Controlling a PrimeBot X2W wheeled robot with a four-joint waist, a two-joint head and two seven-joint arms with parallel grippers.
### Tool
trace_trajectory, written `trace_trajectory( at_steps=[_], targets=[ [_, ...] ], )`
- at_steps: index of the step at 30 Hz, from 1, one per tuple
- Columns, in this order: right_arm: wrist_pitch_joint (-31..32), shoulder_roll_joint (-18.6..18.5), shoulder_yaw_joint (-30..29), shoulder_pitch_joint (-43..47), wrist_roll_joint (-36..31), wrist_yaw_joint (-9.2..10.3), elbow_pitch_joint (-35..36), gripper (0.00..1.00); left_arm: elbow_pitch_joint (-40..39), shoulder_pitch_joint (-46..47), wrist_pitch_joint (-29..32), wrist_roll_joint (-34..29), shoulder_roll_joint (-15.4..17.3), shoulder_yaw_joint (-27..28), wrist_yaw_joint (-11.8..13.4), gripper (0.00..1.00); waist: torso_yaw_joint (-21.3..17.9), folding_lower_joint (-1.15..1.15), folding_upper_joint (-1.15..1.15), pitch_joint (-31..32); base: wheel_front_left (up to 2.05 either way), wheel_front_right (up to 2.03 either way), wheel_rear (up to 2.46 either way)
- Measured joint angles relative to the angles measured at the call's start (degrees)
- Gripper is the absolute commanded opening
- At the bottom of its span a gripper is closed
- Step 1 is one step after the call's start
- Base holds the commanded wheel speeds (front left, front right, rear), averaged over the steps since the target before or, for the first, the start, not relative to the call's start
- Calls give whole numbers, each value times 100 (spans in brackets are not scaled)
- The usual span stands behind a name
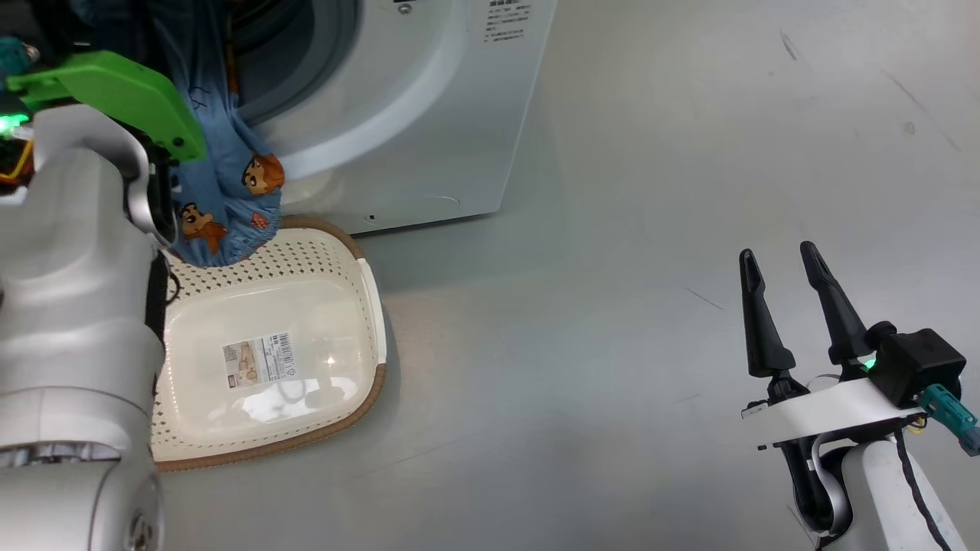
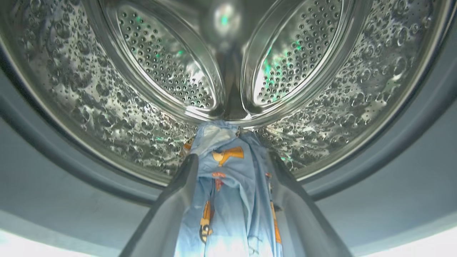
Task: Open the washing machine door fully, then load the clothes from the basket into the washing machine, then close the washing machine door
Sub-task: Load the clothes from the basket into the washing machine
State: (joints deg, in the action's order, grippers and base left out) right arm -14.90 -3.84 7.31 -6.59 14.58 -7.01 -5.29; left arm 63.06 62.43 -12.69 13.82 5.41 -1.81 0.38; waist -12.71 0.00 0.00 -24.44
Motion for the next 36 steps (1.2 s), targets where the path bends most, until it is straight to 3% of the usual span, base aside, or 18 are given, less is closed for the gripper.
trace_trajectory(
  at_steps=[4, 17, 36],
  targets=[
    [0, -32, -26, -6, -55, 0, 0, 100, -29, -456, -59, 51, -182, 1, -110, 100, 222, 0, 0, 94, 0, 0, 0],
    [0, -136, -14, 11, -105, 0, -1, 100, -485, -1884, -163, 191, -261, -5, -365, 100, 763, 0, 0, 449, 0, 0, 0],
    [0, -280, -23, 146, -159, 0, 37, 100, -2352, -3620, -175, 366, -401, 35, -489, 100, 1252, 0, 0, 727, 0, 0, 0]
  ],
)
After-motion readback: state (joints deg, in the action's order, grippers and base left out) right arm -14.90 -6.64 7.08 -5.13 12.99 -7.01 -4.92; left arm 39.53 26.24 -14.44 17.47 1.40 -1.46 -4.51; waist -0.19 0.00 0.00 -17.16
